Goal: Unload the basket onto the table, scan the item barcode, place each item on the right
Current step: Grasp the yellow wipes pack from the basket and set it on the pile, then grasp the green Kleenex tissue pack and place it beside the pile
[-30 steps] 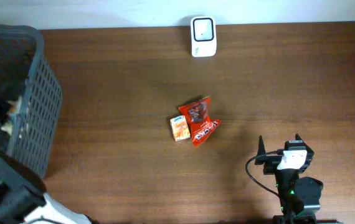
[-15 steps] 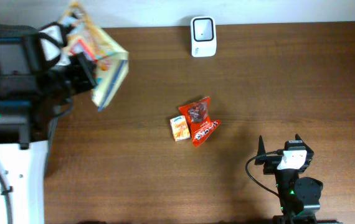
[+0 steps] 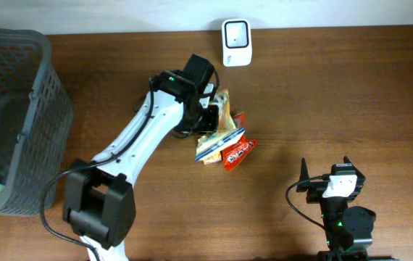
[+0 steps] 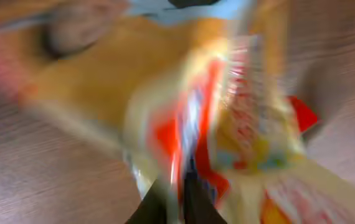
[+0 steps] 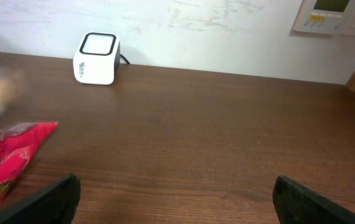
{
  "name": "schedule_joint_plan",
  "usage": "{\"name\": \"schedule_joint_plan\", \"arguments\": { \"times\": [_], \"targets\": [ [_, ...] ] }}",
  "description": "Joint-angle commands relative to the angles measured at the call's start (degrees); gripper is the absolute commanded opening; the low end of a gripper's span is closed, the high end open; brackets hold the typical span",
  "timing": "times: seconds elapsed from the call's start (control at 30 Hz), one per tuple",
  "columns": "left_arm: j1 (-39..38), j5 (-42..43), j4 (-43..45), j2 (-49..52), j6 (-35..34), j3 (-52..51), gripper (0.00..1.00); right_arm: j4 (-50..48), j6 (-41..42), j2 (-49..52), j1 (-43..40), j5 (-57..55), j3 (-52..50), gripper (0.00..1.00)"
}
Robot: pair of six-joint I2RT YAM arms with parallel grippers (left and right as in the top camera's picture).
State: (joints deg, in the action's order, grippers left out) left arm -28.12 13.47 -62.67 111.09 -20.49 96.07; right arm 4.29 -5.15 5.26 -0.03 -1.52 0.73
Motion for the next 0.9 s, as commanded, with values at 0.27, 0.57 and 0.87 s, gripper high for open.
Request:
{"name": "schedule_joint_plan", "arguments": {
  "times": [0.27, 0.57, 0.87],
  "targets": [
    [6.67, -8.2, -16.09, -0.22, 2.67, 23.52, 0.59, 0.24, -0.44, -0.22, 0.39, -0.48, -0.42, 0.98],
    [20.24, -25.31, -34.03, -5.44, 0.42, 47.36, 0.99, 0.24, -0.44, -0.22, 0.39, -0.46, -0.42, 0.98],
    [53.64, -25.33, -34.03, -11.58, -7.3, 45.2, 0.99, 0.24, -0.44, -0.22, 0.39, -0.46, -0.42, 0.98]
  ]
}}
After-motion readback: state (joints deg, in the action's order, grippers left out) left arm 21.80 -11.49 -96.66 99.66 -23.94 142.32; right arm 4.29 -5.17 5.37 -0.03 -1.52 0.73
